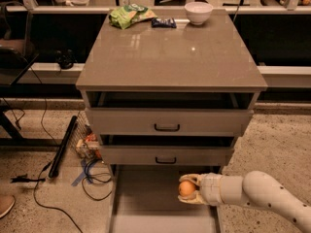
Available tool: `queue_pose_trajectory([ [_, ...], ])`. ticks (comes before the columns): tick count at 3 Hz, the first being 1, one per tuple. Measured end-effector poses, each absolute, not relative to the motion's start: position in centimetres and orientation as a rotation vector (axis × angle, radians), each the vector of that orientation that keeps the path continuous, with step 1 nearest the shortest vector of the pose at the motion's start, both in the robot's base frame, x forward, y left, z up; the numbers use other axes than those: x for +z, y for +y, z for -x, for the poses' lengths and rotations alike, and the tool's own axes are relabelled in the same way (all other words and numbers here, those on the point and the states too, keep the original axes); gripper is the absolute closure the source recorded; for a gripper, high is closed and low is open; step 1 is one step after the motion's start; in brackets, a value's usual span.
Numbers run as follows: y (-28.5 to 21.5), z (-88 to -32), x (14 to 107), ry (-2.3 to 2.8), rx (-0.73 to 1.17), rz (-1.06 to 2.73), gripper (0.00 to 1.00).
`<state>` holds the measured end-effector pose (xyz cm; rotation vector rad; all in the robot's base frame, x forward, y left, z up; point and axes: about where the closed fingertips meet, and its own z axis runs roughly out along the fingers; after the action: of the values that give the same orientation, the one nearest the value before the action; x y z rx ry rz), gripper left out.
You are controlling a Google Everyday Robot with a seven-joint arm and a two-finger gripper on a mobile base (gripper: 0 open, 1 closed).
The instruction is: Pick orange from bottom drawer and place on counter
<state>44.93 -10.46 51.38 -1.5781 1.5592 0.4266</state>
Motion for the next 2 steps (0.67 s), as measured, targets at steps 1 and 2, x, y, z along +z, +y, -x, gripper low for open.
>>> queue_pose_trajectory([
  [1,-10.5,-44.9,51.4,1.559,0.427,1.578,1.00],
  [2,-11.6,-46.3,53.7,1.512,0.459,1.551,1.00],
])
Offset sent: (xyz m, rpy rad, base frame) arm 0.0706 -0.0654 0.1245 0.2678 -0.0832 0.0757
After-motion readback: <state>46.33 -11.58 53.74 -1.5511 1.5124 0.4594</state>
